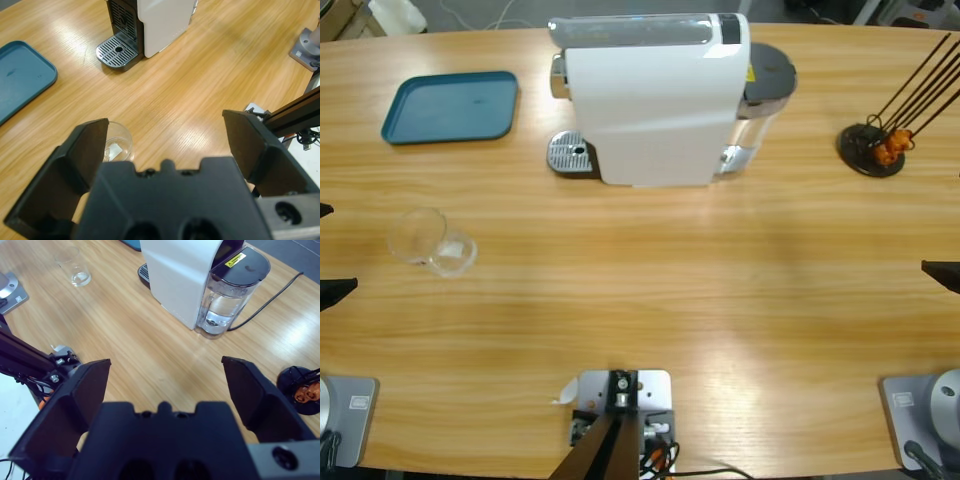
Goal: Pour coffee
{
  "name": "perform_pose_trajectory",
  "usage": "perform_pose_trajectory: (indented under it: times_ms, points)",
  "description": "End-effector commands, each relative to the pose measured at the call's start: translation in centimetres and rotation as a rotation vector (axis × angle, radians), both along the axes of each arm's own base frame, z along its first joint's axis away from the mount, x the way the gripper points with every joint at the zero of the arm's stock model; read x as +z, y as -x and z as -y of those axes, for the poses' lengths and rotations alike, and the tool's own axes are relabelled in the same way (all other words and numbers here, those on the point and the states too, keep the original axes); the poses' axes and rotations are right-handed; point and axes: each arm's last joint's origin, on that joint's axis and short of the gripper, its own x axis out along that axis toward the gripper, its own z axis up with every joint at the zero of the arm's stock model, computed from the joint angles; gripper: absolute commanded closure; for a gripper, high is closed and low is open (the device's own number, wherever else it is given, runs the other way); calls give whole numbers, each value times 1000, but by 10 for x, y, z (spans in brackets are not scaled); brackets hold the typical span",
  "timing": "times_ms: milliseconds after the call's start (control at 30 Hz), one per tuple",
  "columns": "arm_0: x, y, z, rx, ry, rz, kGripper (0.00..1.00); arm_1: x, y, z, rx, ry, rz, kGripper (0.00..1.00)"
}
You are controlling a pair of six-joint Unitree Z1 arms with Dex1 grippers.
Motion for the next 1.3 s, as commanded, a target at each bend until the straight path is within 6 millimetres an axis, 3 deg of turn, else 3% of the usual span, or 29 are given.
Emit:
perform_pose_trajectory:
  times_ms: [33, 267, 333, 433, 533, 633, 733, 833, 967, 1100, 1300]
  points:
    - [-10, 3, -3, -7, -14, -2, 0, -9, 4, 4, 4, 4, -2, 0]
    - [-10, 5, -5, 0, -4, 3, 0, -9, 5, 5, 5, 1, 4, 0]
    - [-8, 6, -10, 72, 20, 14, 0, -10, 7, 7, 6, -5, 9, 0]
    - [15, 1, -10, 177, 96, 22, 0, -9, 5, 5, 7, 1, 2, 0]
    - [48, -31, 22, 185, 81, -38, 0, -9, 4, 4, 7, 4, -2, 0]
    - [70, -64, 60, 134, 126, -158, 0, -9, 4, 3, 8, 5, -3, 0]
    - [82, -101, 84, 237, 219, -268, 0, -9, 4, 3, 8, 4, -3, 0]
    - [77, -134, 102, 307, 286, -316, 16, -9, 4, 4, 7, 4, -2, 0]
    - [72, -185, 136, 267, 325, -459, 23, -9, 4, 3, 8, 5, -3, 0]
    - [60, -225, 154, 313, 363, -575, 11, -9, 4, 3, 8, 5, -3, 0]
    - [34, -248, 165, 365, 350, -677, 16, -9, 4, 4, 9, 2, -1, 0]
